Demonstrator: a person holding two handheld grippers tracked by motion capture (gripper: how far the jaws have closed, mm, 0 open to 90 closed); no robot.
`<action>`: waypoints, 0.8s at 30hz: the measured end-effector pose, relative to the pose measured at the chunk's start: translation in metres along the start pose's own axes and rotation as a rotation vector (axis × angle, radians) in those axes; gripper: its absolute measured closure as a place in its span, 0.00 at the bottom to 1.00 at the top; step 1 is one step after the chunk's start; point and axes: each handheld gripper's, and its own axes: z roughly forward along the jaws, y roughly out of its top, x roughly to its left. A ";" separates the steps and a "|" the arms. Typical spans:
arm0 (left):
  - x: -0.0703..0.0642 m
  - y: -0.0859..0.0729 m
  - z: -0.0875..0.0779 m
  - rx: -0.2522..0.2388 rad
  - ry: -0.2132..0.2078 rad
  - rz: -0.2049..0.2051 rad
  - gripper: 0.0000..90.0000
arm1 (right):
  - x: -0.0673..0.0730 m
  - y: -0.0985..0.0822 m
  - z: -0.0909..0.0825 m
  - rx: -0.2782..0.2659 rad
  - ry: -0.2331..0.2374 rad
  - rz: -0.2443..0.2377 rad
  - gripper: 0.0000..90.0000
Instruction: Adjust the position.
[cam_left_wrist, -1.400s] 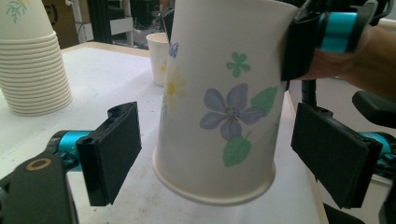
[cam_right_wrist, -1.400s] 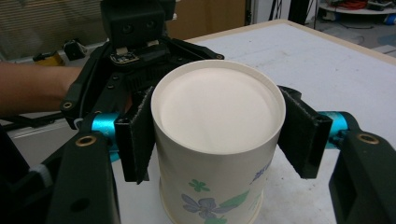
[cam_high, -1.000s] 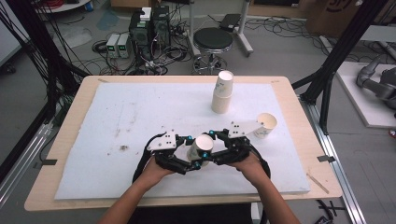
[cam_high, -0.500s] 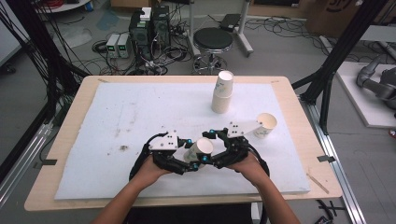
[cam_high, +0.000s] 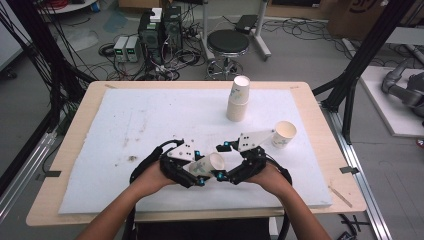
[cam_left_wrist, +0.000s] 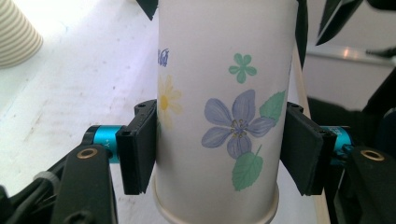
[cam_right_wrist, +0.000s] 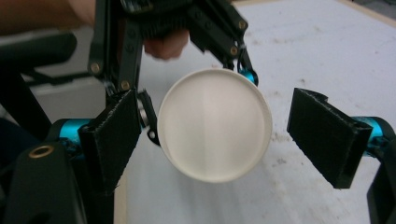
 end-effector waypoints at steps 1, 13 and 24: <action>0.000 0.001 0.000 0.017 -0.001 0.009 0.38 | 0.000 0.000 0.001 0.018 -0.004 -0.011 0.20; -0.001 0.017 -0.001 0.182 -0.015 0.094 0.38 | 0.003 0.004 0.010 0.144 0.040 -0.100 0.26; -0.002 0.019 0.003 0.223 -0.049 0.104 0.38 | 0.004 0.004 0.018 0.187 0.063 -0.147 0.34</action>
